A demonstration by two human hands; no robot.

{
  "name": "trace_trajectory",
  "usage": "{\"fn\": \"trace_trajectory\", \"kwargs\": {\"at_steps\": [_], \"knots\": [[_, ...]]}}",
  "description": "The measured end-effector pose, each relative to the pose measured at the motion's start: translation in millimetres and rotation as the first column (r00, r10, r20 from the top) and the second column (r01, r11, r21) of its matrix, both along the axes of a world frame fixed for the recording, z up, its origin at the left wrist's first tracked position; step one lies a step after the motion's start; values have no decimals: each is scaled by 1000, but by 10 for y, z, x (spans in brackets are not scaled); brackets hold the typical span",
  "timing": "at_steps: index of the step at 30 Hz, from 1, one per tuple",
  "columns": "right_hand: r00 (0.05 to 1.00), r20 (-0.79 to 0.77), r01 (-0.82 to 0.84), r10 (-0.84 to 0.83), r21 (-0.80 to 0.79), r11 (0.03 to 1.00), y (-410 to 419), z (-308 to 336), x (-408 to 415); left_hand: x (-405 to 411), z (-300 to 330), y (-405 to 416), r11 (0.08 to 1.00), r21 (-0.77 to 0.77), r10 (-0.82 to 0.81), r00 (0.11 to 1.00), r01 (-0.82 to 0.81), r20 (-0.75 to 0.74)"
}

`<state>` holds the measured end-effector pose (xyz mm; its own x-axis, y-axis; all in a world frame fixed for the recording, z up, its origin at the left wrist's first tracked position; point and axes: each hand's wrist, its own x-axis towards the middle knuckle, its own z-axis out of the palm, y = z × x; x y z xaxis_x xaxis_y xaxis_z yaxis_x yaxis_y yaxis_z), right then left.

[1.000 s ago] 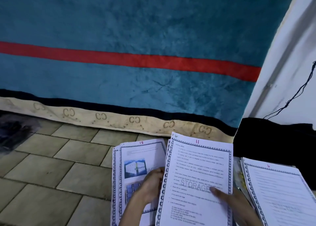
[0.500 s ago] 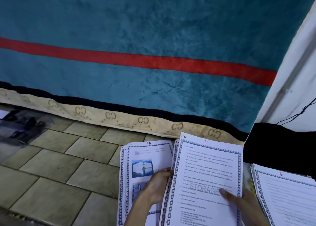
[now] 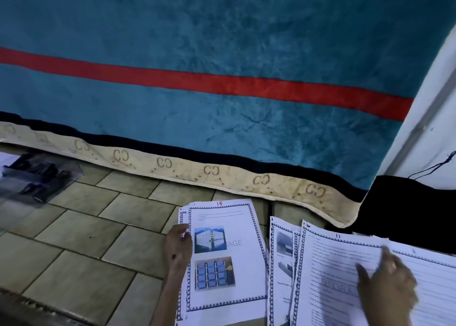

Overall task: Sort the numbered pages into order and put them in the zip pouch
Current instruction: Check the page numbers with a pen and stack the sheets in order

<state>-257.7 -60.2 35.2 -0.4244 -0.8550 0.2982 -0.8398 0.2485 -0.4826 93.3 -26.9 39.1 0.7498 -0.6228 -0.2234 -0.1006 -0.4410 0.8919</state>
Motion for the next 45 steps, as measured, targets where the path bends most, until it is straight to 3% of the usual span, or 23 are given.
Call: {"fn": "trace_trajectory", "kwargs": {"at_steps": [2,5,6,8,10,13,18,19,23,28,31,34,36,37,39,42,45], "knots": [[954,-68,-296,292,-75,952,57,-46,515,18,56,65,999,49,11,997,-15,73],[667,-216,-720,713,59,691,176,-372,1253,49,71,31,991,131,-36,997,27,65],[570,-280,-773,773,136,620,218,-512,1425,62,53,2,989,141,-44,997,36,58],[484,-299,-795,822,241,556,286,-757,1661,93,35,-30,989,145,-34,999,35,-8],[475,-313,-772,822,301,560,308,-859,1792,122,2,-37,992,118,-40,997,47,-61],[481,-329,-777,813,269,569,295,-892,1810,193,-47,10,997,35,-62,993,66,-100],[487,-360,-761,795,271,589,294,-879,1843,484,-129,167,988,15,154,981,-154,-116],[497,-374,-747,783,275,606,299,-893,1848,506,-159,198,988,-5,152,976,-155,-153],[547,-366,-689,753,314,653,318,-877,1855,423,-223,326,995,43,-80,977,91,-197],[494,-336,-696,802,399,597,379,-813,1850,519,45,471,999,51,12,997,-8,-81],[476,-213,-722,853,460,517,390,-836,1906,646,482,627,992,20,128,992,-128,9],[465,-92,-739,880,507,444,391,-672,1902,744,935,848,987,-102,131,989,-124,65],[442,91,-859,892,327,393,369,-555,1878,771,1170,955,980,-175,110,991,-95,80],[452,192,-878,871,269,396,350,-478,1821,778,1246,973,975,-206,98,992,-79,85],[548,225,-835,805,108,539,308,-343,1675,774,1346,1007,965,-256,71,995,-52,68],[841,66,-535,536,-30,844,160,-340,1322,737,1360,978,954,-298,-10,999,23,45],[964,21,-265,265,154,952,78,-282,990,527,1382,789,950,-280,-120,989,138,82]]}}
